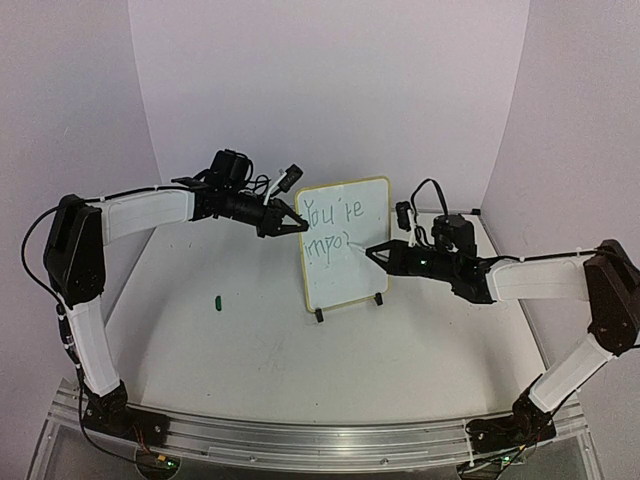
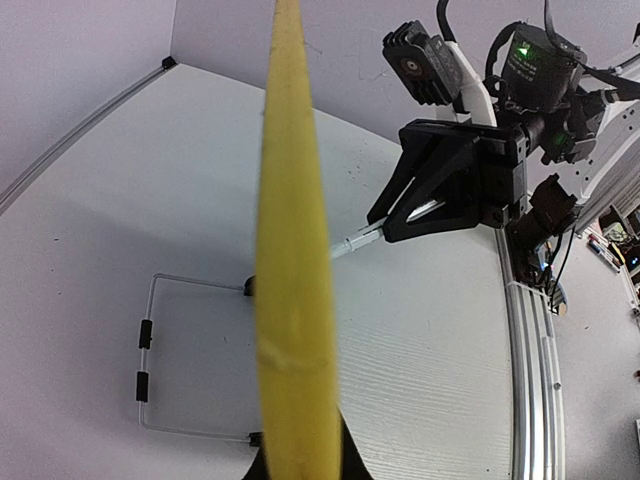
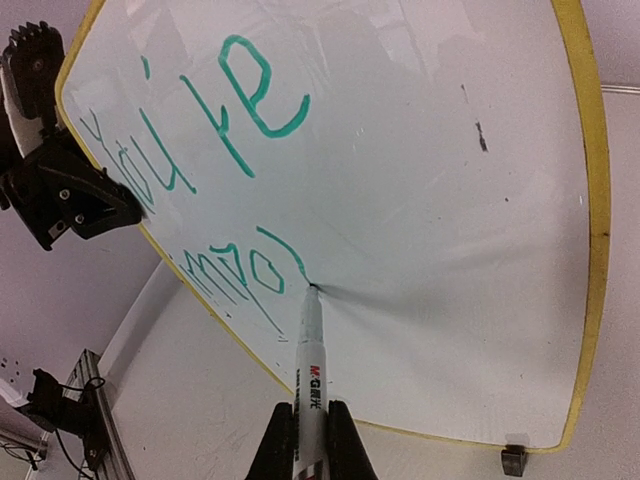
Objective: Write a sentence on the whiteboard
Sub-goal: Pick up the sentence from the whiteboard.
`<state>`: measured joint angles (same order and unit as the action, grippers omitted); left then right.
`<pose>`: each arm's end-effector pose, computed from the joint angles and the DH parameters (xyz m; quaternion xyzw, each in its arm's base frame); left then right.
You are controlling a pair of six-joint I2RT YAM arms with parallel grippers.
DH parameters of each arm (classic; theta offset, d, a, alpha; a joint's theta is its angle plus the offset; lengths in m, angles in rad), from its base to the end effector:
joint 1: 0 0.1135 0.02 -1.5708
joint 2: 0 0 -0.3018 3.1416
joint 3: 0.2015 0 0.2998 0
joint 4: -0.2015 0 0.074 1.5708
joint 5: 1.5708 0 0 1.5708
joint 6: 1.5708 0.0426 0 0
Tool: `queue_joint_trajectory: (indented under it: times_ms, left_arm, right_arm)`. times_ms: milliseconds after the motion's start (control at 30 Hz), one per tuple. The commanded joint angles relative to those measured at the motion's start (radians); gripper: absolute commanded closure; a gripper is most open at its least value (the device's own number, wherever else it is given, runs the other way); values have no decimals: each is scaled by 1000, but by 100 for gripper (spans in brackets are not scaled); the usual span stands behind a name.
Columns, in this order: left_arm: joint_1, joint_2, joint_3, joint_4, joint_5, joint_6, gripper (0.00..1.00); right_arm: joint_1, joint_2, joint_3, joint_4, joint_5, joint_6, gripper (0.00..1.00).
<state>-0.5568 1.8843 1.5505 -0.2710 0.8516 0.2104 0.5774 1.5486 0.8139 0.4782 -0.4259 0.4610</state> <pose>0.4026 -0.2884 0.3030 0.4797 0.6761 -0.4332 0.3536 0.3093 0.2225 0.2342 -0.1739 0.7650 0.4415 0.4354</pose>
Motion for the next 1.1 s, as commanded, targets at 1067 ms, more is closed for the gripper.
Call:
queue_joint_trajectory:
  times_ms: [1067]
  left_arm:
    - [-32, 3, 9, -111, 5, 25, 100]
  right_arm:
    - [-4, -104, -26, 69, 86, 11, 100]
